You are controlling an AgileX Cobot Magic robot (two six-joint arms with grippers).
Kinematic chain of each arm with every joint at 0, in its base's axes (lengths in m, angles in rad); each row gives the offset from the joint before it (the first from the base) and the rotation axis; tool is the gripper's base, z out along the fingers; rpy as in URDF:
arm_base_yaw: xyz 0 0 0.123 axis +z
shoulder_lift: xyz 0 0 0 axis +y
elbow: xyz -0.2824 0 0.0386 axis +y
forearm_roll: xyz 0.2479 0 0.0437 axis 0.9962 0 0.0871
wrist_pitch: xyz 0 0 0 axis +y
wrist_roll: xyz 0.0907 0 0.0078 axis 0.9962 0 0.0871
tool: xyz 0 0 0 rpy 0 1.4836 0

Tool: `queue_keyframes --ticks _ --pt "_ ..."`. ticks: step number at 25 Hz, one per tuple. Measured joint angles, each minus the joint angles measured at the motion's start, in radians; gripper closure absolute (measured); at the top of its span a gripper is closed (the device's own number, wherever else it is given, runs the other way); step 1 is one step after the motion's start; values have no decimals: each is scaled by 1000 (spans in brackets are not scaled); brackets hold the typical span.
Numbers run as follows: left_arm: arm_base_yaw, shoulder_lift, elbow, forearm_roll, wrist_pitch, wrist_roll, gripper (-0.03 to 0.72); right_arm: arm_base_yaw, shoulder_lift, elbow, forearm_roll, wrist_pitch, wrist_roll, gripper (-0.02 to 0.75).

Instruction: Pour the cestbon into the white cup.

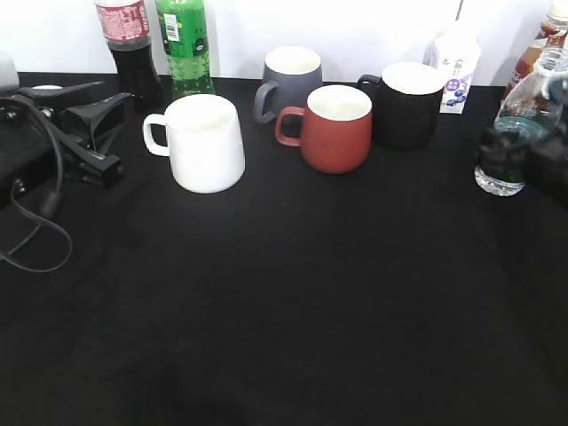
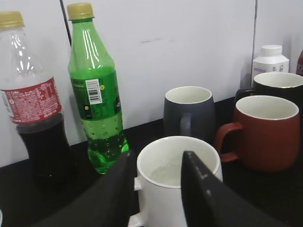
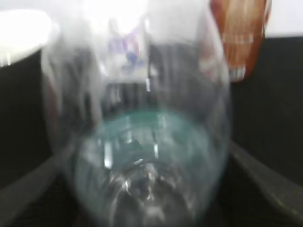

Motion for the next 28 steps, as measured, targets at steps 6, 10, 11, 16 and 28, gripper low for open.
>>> queue_keyframes --ticks 6,10,11,16,28 --pt "0 -2 0 1 108 -6 428 0 -113 55 -1 125 12 133" --pt "0 -78 -2 1 428 -131 428 0 -294 56 -1 385 16 132" --pt "0 -117 -14 0 540 -175 428 0 -350 56 -1 473 18 132" --pt "0 -406 -188 -87 1217 -212 428 0 -667 -38 5 1106 28 158" --pt "0 -1307 -174 -177 1991 -25 428 0 -1606 -85 -145 1926 96 161"
